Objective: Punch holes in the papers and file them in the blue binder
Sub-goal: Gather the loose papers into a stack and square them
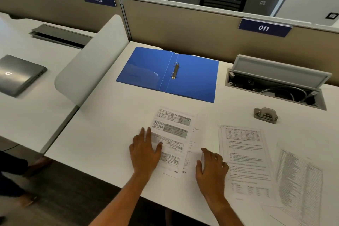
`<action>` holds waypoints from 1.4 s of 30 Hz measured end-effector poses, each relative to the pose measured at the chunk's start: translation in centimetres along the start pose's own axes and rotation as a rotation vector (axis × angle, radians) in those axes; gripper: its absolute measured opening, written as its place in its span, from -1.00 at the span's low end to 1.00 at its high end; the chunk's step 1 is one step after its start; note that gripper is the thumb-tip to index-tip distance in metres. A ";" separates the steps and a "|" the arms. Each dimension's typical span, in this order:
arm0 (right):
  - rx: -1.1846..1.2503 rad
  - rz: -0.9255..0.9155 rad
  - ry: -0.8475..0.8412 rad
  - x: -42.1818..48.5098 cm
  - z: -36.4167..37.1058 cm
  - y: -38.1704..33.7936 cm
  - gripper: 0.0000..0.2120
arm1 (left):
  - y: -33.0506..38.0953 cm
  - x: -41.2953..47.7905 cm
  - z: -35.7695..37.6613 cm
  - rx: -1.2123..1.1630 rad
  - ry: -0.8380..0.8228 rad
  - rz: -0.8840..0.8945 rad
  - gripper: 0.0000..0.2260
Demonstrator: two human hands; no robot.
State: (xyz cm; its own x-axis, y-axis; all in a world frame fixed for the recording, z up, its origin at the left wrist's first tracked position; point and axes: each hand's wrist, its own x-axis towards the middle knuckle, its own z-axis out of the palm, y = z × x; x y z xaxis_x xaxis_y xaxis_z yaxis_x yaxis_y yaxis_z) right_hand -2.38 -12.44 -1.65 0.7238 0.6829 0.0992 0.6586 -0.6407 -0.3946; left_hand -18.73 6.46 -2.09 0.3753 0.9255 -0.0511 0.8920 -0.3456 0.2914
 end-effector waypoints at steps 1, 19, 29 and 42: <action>-0.001 -0.006 0.002 -0.2 0.0 0.1 -0.61 | 0.2 0.3 -0.3 -0.012 0.009 -0.050 -0.27; 0.881 0.769 -0.161 3.9 -0.4 -2.5 -0.59 | 0.6 0.9 -1.0 -0.262 -0.011 -0.250 -0.20; 0.708 0.579 -0.126 5.1 -1.9 -2.2 -0.86 | 0.2 1.4 -1.1 -0.296 -0.045 -0.275 -0.19; 0.913 0.624 0.069 8.1 -8.3 5.7 -0.78 | 0.7 1.6 -1.5 -0.306 -0.023 -0.299 -0.32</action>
State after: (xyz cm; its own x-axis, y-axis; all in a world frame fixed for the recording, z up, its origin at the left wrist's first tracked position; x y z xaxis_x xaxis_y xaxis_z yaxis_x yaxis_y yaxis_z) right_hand 9.00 -13.47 4.50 0.9044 0.2907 -0.3124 -0.2049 -0.3462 -0.9155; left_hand -17.85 7.92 -0.50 0.1197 0.9731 -0.1969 0.8478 0.0030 0.5302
